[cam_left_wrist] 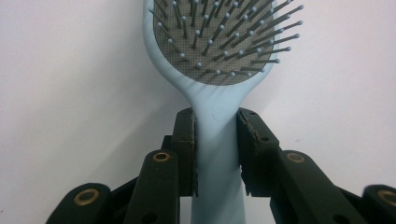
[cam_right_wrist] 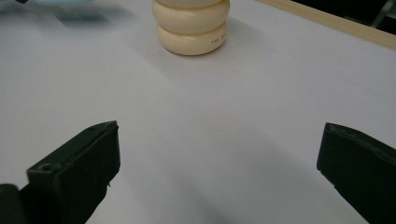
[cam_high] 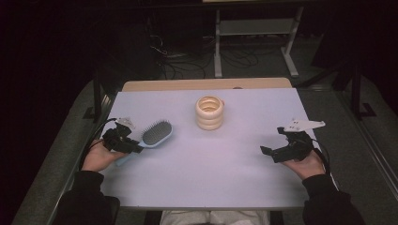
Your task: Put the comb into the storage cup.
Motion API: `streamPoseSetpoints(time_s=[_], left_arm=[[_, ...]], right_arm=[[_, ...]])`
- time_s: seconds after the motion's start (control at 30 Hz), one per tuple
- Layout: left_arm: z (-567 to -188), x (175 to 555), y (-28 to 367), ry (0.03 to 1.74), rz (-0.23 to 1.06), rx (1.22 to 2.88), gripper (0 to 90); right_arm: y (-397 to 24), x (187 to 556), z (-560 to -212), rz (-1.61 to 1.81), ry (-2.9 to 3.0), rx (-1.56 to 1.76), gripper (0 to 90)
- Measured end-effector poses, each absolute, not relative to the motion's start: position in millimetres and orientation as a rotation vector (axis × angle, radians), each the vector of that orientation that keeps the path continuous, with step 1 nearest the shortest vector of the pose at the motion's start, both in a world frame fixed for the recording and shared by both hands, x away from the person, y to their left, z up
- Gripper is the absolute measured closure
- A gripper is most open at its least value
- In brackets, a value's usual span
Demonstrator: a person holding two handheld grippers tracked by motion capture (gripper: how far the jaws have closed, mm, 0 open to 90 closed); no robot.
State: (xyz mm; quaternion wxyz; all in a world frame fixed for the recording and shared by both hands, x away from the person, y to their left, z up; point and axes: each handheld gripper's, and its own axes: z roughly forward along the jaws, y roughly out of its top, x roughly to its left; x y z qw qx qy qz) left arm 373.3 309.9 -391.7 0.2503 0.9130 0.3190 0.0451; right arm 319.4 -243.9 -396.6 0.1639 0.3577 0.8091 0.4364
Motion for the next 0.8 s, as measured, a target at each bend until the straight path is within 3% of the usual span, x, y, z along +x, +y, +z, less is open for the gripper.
streamPoseSetpoints(time_s=[0.8], left_arm=[[-346.5, 367.8, 294.3, 0.755, 0.252, 2.436, 70.5]], right_arm=[[-245.8, 319.9, -397.4, 1.246, 2.302, 1.033, 0.0]])
